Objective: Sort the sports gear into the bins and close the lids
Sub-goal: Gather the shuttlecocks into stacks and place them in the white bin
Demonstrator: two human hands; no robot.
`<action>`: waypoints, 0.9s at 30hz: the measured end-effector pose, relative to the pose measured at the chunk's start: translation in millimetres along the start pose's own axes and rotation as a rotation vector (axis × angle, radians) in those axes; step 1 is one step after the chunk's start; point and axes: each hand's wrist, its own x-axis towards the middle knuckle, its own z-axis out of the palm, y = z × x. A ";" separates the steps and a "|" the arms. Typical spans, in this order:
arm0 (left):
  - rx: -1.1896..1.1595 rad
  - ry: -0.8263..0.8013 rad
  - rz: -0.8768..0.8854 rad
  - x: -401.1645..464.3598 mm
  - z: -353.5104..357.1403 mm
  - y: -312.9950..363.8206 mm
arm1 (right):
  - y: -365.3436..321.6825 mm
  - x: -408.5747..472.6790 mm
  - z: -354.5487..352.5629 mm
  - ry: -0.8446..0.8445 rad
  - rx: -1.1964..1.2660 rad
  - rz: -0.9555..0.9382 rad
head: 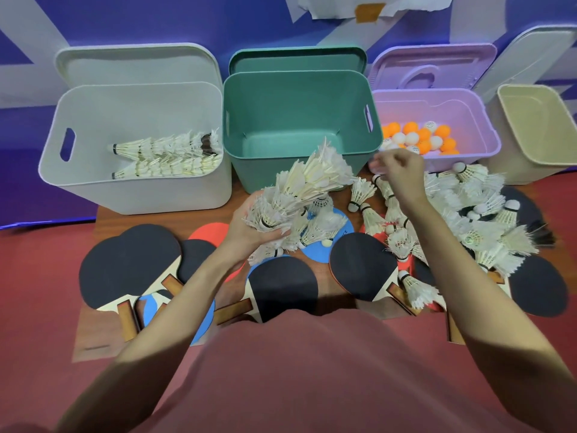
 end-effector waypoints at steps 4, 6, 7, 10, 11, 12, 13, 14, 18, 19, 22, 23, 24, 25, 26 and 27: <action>0.016 0.007 -0.006 2.3 1.1 -1.6 | 56.3 28.0 10.1 -0.100 -0.483 0.089; 0.028 0.021 -0.012 2.2 0.8 -2.3 | 68.9 34.8 17.9 -0.175 -0.612 0.100; 0.033 0.025 -0.013 2.0 0.7 -2.8 | 73.5 39.2 21.0 -0.203 -0.643 0.095; 0.037 0.029 -0.024 2.5 -2.0 -4.8 | 86.8 52.5 28.0 -0.266 -0.712 0.099; 0.037 0.028 -0.028 2.7 -3.5 -5.6 | 91.2 55.4 29.3 -0.278 -0.729 0.105; 0.033 0.028 -0.031 2.4 -4.6 -6.1 | 95.4 56.4 30.2 -0.280 -0.739 0.104; 0.025 0.029 -0.034 1.9 -5.8 -5.9 | 99.1 56.0 30.6 -0.267 -0.746 0.102; 0.017 0.033 -0.037 1.4 -6.9 -5.6 | 102.1 54.0 30.1 -0.241 -0.754 0.103; 0.023 0.042 -0.038 0.8 -8.8 -2.3 | 93.3 34.5 21.5 -0.149 -0.745 0.078; 0.031 0.043 -0.037 0.6 -9.3 -1.3 | 83.7 26.3 17.6 -0.113 -0.702 0.053; 0.035 0.047 -0.038 0.8 -13.7 -0.9 | 42.5 -2.6 3.1 0.064 -0.433 -0.058; 0.030 0.047 -0.043 0.8 -16.0 -1.1 | 27.7 -12.7 -1.7 0.115 -0.317 -0.113; 0.025 0.045 -0.047 0.7 -18.1 -0.9 | 14.6 -21.8 -5.2 0.150 -0.202 -0.162; 0.025 0.042 -0.049 0.3 -20.0 -0.6 | 2.0 -30.6 -7.0 0.163 -0.103 -0.207; 0.030 0.040 -0.046 0.0 -21.8 -0.4 | -7.8 -37.5 -6.9 0.156 -0.030 -0.246; 0.039 0.038 -0.044 -0.7 -23.4 -0.3 | -15.6 -43.7 -4.9 0.132 0.012 -0.275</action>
